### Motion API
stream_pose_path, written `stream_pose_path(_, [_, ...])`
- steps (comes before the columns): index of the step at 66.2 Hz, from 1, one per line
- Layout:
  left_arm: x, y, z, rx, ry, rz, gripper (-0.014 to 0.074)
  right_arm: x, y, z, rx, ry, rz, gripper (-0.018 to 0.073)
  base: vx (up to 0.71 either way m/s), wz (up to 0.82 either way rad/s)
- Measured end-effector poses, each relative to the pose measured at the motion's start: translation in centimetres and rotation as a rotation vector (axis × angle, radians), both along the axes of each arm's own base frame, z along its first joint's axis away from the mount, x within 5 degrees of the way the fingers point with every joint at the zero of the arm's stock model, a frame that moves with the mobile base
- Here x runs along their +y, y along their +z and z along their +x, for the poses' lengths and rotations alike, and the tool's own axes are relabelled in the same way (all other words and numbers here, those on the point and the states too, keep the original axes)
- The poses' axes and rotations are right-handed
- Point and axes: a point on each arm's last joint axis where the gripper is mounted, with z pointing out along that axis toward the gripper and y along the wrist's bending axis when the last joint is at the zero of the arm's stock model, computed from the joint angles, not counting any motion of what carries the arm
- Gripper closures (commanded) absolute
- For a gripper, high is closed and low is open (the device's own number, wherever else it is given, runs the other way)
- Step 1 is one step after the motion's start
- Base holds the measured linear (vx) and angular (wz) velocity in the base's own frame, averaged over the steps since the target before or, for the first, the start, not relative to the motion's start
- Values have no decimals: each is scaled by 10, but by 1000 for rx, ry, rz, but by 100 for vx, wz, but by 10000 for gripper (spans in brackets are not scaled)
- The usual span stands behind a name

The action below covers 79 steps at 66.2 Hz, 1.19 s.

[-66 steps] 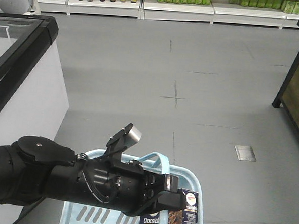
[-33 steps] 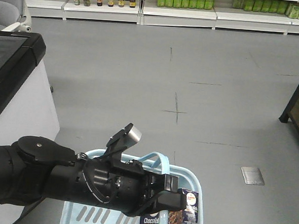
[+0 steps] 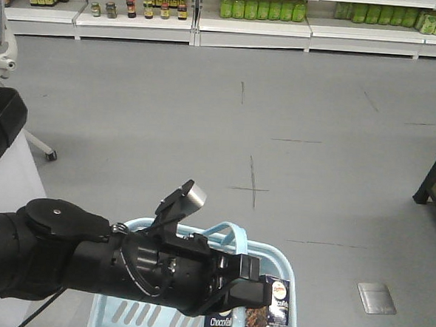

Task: Left arm holds basket, right arm returns cookies
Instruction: 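Drive forward toward the drink shelves holding the basket in the left gripper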

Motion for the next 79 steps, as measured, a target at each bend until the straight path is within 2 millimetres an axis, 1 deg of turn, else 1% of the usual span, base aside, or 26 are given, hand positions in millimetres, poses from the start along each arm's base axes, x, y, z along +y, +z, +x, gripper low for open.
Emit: stream_pose_path(79, [0, 0, 0, -1, -1, 1, 603, 0, 0, 0, 0, 0, 0, 568, 39, 0])
